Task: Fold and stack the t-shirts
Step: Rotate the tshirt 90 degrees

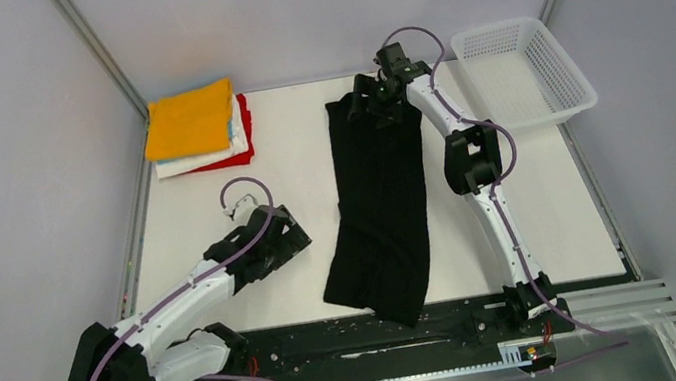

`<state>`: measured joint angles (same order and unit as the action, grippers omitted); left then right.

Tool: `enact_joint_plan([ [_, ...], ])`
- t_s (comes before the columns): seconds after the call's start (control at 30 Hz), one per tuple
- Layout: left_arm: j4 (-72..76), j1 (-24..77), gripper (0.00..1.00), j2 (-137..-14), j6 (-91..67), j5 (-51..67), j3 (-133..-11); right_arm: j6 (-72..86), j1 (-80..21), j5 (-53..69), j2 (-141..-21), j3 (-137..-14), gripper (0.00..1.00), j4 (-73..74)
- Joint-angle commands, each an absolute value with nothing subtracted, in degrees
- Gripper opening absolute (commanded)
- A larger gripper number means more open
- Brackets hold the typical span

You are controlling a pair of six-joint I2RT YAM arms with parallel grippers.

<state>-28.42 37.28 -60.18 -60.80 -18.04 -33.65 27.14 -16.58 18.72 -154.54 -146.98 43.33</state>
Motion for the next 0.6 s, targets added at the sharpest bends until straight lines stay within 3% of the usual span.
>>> enact_joint_plan([
  [0.0, -21.1, 36.96, 0.99, -63.86, -57.57, -8.33, -33.15, 27.59, -17.36, 22.8, -154.6, -150.04, 0.99, 33.72],
  [0.27, -14.04, 38.59, 0.97, -72.57, -54.7, 4.29, -32.99, 25.49, -17.52, 23.37, -150.6, -148.86, 0.99, 30.61],
  [0.4, -15.34, 43.77, 0.86, -75.0, -54.08, 4.68, -33.1, 22.91, -17.4, 16.59, -140.6, -141.22, 1.0, 34.85],
  [0.57, -18.82, 48.5, 0.69, -75.02, -54.28, 1.63, -31.46, 21.85, -17.45, 9.32, -122.48, -120.98, 1.0, 35.94],
])
